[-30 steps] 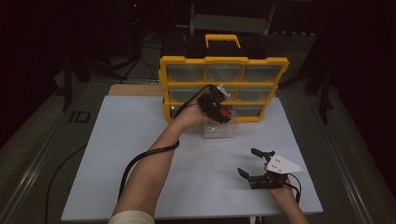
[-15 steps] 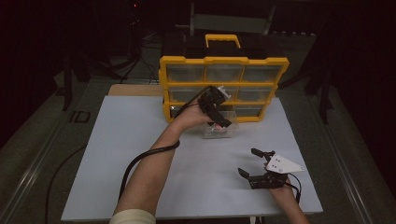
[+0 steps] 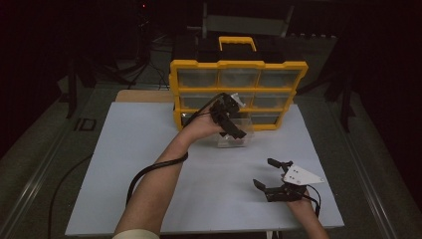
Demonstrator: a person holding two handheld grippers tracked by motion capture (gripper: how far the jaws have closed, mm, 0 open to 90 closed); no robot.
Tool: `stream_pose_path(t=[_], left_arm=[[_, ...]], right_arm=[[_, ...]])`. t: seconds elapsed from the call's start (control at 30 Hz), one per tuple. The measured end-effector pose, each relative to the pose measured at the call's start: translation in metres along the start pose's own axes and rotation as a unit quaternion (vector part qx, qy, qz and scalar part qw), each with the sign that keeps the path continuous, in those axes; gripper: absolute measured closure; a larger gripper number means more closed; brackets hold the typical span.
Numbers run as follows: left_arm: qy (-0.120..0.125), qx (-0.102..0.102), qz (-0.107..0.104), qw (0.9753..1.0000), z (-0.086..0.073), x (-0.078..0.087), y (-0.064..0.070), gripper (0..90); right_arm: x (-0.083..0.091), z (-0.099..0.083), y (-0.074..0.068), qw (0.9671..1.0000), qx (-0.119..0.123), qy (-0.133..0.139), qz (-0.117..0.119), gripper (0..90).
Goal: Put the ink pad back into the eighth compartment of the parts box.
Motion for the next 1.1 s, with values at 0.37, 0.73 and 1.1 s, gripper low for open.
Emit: stream_pose_path(t=[0.37, 0.73, 1.1], left_arm=[[0.022, -0.011, 0.002, 0.9997, -0.008, 0.023, 0.014, 0.0], [0.041, -0.022, 0.003, 0.9989, -0.026, 0.043, 0.025, 0.0], [0.054, -0.017, 0.003, 0.9984, -0.049, 0.055, 0.034, 0.0]], right_arm=[[0.0, -0.001, 0.0, 1.0, -0.003, -0.002, -0.003, 12.6], [0.0, 0.0, -0.001, 1.0, -0.001, -0.002, -0.006, 12.6], [-0.001, 0.002, -0.002, 1.0, -0.001, -0.002, -0.007, 12.6]])
Point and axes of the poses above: each handheld gripper's, and its own axes: x roughly backward along the jaws, z roughly out of its top, y roughly to its right, the point moved 7 cm from there along -x, roughly forward along the jaws, and after that the axes turned 8 degrees about -y, right-handed, at the moved point
